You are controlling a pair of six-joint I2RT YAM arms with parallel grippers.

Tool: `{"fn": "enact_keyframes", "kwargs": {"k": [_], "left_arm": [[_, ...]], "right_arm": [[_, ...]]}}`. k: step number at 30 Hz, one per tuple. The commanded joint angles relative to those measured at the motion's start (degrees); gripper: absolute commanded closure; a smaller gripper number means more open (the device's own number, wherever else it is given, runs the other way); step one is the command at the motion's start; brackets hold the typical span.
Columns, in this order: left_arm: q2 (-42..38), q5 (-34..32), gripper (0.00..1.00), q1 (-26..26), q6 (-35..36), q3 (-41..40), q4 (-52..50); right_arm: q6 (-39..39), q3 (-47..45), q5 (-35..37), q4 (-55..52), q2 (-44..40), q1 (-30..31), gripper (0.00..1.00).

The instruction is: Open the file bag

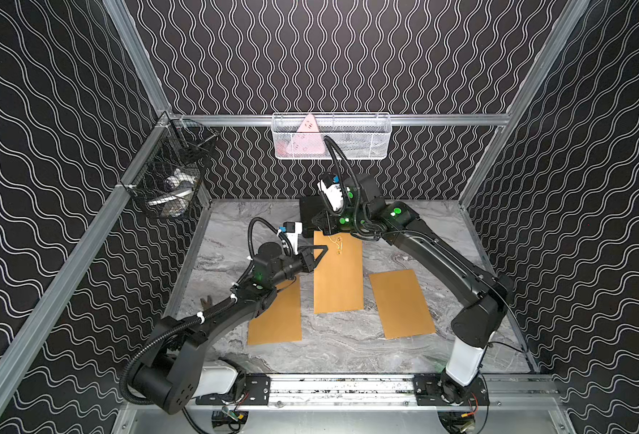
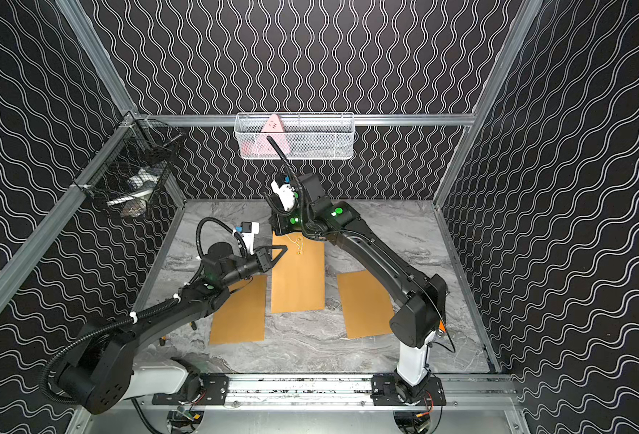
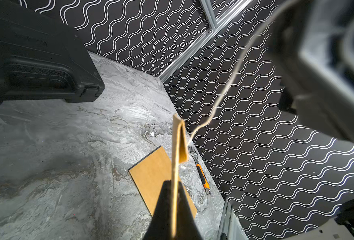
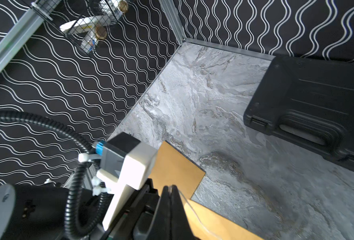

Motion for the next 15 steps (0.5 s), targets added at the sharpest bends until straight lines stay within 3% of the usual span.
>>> {"fn": "enact_keyframes", "kwargs": {"k": [1,9,15], "left_arm": [[0.5,-0.1,1.00,0.0,0.4,0.2,3.1],[0.5,-0.7,1.00,0.0,0.2,0.4,3.5],[-0.6,-2.2,1.00,0.0,1.2,1.2,1.1]], "right_arm": [[-0.6,2.1,-0.1,-0.6,1.0,0.8,1.00],[-0.7,4.4,-0.4,-1.1,2.0,2.4,1.00],[-0.1,-1.0,0.5,1.3,-1.3,2.8,1.00]]}}
